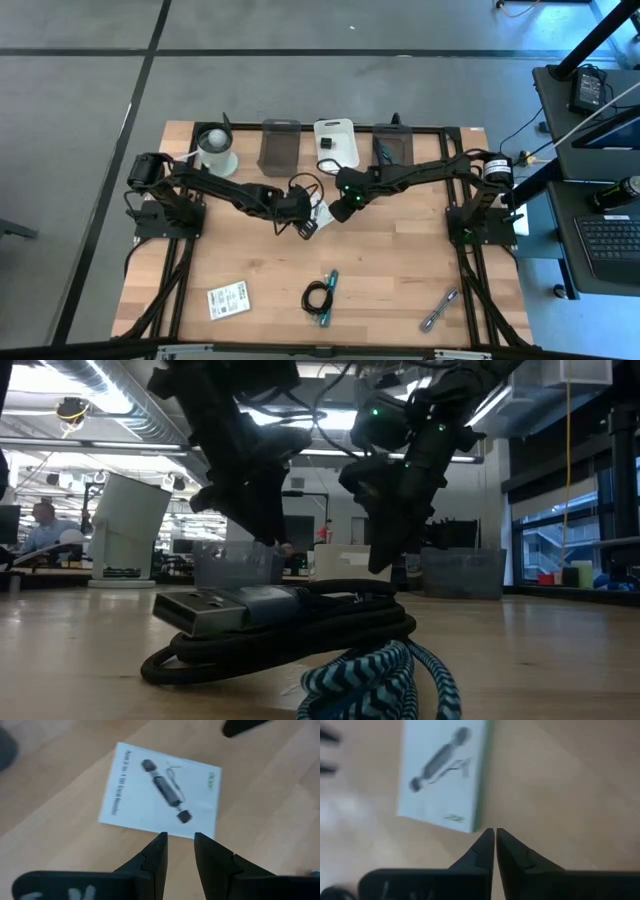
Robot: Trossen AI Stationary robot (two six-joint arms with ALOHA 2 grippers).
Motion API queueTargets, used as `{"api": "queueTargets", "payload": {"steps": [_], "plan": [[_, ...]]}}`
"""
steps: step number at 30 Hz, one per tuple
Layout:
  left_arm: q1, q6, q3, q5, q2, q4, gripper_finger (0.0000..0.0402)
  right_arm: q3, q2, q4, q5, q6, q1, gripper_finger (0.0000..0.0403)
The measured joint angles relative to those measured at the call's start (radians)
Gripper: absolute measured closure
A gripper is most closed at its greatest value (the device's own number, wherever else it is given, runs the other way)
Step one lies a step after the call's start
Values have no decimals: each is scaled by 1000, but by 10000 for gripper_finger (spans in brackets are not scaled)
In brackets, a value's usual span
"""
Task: Pick and place items into bin
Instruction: Put the card reader box into the left black bin
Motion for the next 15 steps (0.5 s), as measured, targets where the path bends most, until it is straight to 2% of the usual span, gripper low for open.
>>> {"api": "queueTargets", "payload": {"steps": [8, 15], "plan": [[-15, -97, 0, -35, 75, 59, 311, -13, 0, -9, 0, -4, -5, 339], [-7, -132, 0, -29, 128, 84, 311, -13, 0, 10, 1, -1, -6, 325]]}}
